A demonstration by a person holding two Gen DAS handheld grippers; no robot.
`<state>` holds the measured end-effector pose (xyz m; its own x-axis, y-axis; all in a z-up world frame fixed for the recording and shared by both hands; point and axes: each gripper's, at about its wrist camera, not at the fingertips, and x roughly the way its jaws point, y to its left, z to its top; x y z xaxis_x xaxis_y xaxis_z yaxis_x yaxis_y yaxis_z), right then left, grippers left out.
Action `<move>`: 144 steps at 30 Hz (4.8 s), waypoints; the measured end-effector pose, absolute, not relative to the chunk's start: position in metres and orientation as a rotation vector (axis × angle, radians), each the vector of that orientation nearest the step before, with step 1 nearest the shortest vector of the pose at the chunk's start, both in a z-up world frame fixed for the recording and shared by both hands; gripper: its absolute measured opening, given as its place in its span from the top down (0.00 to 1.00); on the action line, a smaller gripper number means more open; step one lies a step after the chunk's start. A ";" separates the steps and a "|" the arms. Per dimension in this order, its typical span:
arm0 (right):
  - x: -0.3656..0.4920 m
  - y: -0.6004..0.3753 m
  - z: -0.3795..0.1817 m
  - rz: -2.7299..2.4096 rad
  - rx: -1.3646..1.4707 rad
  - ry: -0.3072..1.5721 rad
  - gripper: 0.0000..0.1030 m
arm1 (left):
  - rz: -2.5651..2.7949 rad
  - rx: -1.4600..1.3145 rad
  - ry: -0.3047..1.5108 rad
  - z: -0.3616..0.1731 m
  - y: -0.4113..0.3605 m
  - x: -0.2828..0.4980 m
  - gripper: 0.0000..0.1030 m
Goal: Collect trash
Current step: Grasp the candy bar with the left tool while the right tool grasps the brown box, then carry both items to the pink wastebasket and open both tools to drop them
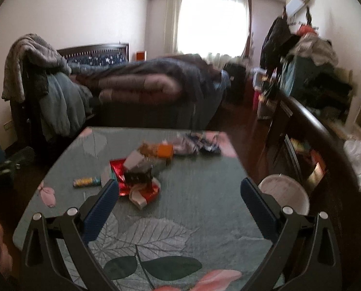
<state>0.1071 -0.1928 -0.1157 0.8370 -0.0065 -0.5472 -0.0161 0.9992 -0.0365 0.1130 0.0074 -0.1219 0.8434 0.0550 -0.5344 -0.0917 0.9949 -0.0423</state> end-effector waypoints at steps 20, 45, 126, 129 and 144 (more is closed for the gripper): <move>0.192 -0.200 -0.201 0.089 0.005 0.774 0.03 | 0.165 -0.075 0.913 -0.245 0.017 0.249 0.04; 0.237 -0.167 -0.197 0.146 0.036 0.792 0.03 | 0.196 -0.199 0.865 -0.251 0.043 0.245 0.22; 0.183 -0.542 -0.219 -0.337 0.362 0.653 0.42 | -0.659 0.076 0.764 -0.180 -0.391 0.290 0.22; 0.197 -0.557 -0.241 -0.360 0.373 0.680 0.42 | -0.699 0.086 0.828 -0.197 -0.419 0.308 0.21; 0.215 -0.585 -0.293 -0.439 0.402 0.742 0.22 | -0.688 0.067 0.917 -0.232 -0.455 0.341 0.06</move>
<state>0.2154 -0.5851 -0.2928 0.6555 -0.2375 -0.7169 0.5142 0.8356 0.1933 0.3413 -0.4554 -0.2316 0.4123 -0.5191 -0.7487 0.5737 0.7863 -0.2293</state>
